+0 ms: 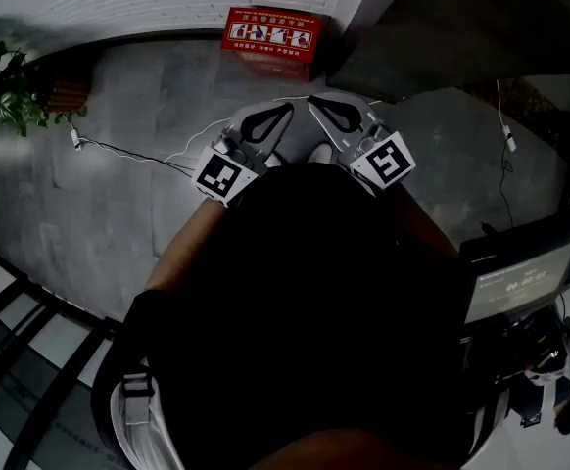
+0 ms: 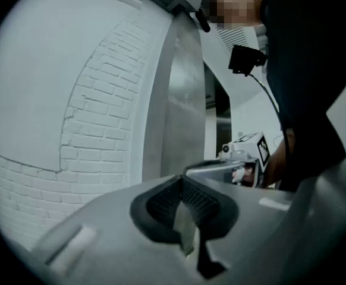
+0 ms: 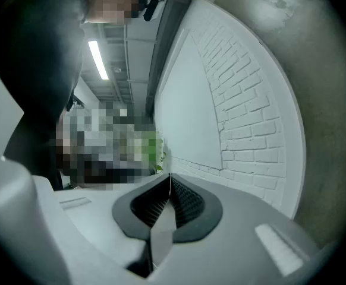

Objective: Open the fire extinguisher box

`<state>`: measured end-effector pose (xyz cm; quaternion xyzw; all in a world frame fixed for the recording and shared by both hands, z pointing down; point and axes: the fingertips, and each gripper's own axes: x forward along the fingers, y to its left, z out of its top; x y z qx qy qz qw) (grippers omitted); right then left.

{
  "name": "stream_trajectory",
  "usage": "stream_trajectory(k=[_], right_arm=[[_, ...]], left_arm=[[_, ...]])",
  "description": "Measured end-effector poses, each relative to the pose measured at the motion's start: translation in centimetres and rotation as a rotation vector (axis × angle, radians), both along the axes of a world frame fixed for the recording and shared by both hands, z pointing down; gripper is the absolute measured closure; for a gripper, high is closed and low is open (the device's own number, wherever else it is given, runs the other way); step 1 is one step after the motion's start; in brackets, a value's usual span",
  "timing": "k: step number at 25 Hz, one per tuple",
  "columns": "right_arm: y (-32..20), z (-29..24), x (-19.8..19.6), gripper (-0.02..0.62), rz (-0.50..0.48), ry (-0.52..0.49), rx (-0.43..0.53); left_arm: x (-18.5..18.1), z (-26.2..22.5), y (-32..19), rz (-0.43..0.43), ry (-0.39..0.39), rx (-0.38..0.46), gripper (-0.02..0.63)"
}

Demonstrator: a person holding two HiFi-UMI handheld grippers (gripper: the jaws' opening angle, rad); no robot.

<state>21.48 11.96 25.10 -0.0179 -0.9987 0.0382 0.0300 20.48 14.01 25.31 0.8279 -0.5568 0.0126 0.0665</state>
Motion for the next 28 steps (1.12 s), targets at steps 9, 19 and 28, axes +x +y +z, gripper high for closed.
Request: stream_trajectory(k=[9, 19, 28], right_arm=[[-0.8, -0.3, 0.5, 0.584, -0.020, -0.009, 0.002], [-3.1, -0.5, -0.9, 0.585, -0.046, -0.013, -0.010], [-2.8, 1.0, -6.2, 0.584, 0.005, 0.013, 0.001]], left_arm=[[0.9, -0.2, -0.7, -0.019, -0.016, 0.005, 0.604], [-0.7, -0.4, -3.2, -0.047, -0.044, 0.031, 0.604], [-5.6, 1.0, -3.2, 0.032, -0.047, 0.017, 0.604]])
